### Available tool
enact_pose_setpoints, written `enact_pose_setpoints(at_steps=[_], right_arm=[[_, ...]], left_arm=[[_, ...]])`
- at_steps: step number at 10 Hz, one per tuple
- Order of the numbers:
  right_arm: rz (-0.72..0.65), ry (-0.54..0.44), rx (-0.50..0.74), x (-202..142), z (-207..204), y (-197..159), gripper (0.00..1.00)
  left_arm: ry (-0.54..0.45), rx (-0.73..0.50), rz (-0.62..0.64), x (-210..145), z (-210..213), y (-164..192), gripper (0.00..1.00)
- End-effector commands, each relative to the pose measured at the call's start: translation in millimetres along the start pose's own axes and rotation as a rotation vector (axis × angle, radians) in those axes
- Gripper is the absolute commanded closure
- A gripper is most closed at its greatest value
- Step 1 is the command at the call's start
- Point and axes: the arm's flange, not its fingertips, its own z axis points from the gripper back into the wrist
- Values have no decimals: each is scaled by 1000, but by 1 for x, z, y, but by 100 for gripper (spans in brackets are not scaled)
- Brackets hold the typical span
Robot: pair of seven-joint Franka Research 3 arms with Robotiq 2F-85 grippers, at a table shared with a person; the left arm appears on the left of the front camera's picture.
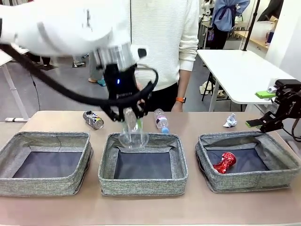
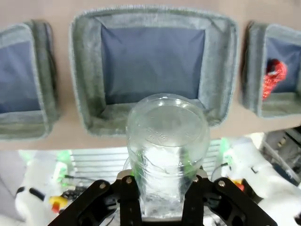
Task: Sort the waste into the appropriate baskets.
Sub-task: Place the picked waste into the Fabric basket indicated by the person.
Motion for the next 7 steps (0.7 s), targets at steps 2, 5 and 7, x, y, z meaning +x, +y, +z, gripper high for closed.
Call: enact_pose_setpoints(at_steps=[2,5,7], right_arm=[[-12,-4,11,1,1,5,0],[-12,-4,11,1,1,5,0],[-12,-4,11,1,1,5,0]], left_arm=[[-6,-58,40,6,-27,6,64],[-50,-82,47,11,-23,6,64],[-87,-40,41,12,-22,5,7]])
